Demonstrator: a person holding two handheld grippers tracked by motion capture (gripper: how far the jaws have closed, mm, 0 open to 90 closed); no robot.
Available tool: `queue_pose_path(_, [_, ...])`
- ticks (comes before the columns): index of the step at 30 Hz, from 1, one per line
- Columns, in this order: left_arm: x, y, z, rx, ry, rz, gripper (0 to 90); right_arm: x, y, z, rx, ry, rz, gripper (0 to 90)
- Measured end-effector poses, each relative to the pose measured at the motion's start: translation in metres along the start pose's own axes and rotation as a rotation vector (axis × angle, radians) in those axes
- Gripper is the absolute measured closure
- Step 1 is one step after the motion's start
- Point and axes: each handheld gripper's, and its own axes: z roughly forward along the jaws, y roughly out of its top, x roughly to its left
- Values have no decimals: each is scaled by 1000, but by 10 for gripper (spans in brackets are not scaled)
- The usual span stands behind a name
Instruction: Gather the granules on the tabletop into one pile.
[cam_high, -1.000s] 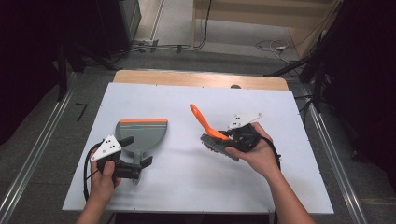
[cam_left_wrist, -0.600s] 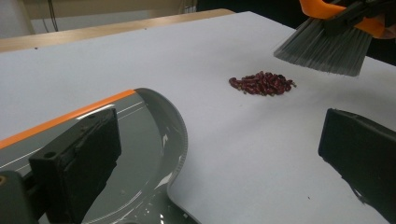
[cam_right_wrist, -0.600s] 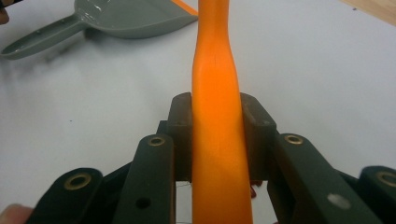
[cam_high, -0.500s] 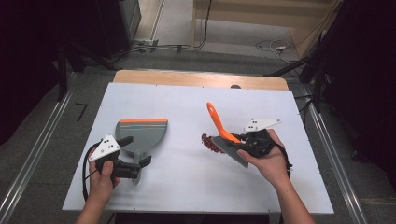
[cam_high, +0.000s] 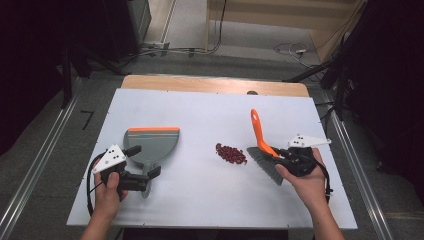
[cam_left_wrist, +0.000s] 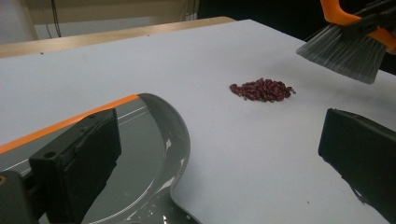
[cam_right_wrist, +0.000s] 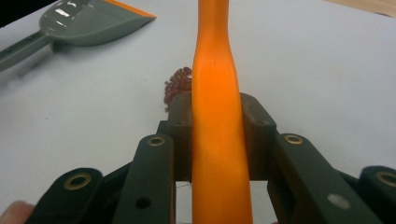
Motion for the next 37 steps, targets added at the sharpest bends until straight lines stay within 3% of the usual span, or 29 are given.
queue_pose_path(9, [2,1,-4,-16,9,-5,0,-19,-18,-15,-5,-35,59,686])
queue_pose_path(19, [4,0,-6,-32,10,-16,0,-38,-29,-23,-50,-77,140,686])
queue_pose_path(25, [4,-1,-7,-43,19,-18,0,-42,-33,-24,-65,-102,166,686])
queue_pose_path(37, [4,-1,-7,-46,21,-12,0,-41,-34,-20,-54,-101,168,686])
